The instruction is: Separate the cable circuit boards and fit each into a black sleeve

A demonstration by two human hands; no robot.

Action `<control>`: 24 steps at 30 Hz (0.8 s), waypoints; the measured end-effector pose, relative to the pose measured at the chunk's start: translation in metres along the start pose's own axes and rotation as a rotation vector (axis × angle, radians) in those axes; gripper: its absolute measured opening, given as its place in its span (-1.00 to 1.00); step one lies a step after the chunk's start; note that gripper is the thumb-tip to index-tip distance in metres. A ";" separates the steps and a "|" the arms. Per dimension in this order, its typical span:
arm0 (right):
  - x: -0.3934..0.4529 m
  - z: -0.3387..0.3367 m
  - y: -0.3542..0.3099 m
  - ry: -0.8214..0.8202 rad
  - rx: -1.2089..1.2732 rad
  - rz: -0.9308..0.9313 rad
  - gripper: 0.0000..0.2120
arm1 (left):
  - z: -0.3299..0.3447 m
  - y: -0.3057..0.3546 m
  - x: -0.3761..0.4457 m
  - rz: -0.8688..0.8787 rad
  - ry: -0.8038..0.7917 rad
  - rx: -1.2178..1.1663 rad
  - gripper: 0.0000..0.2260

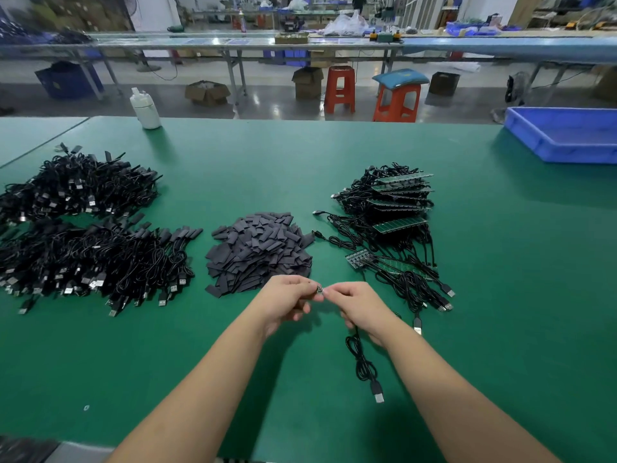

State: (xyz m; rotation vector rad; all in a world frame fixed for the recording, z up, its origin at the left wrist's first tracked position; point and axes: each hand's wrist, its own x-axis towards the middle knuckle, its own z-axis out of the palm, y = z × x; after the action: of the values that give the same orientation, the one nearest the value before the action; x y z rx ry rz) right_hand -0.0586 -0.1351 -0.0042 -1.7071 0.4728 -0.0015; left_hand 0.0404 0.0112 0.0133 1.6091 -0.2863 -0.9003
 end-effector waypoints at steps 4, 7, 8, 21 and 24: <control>0.003 0.009 0.007 0.003 0.142 0.093 -0.87 | -0.013 -0.014 0.003 0.118 0.216 0.443 -0.88; 0.005 0.014 0.014 0.030 0.205 0.131 -0.85 | -0.045 -0.020 0.002 0.250 0.587 0.825 -0.88; 0.005 0.015 0.017 0.050 0.234 0.144 -0.83 | -0.060 -0.023 0.002 0.265 0.686 0.896 -0.85; 0.001 0.014 0.036 0.018 0.131 0.109 -0.76 | -0.152 -0.052 0.004 -0.002 0.647 0.899 -0.90; 0.000 0.013 0.037 0.016 0.133 0.100 -0.77 | -0.161 -0.045 0.005 -0.051 0.557 0.939 -0.84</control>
State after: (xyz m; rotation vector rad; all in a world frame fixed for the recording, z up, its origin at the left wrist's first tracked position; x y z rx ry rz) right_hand -0.0664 -0.1269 -0.0422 -1.5527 0.5576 0.0251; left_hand 0.1408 0.1368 -0.0316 2.6609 -0.2871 -0.2964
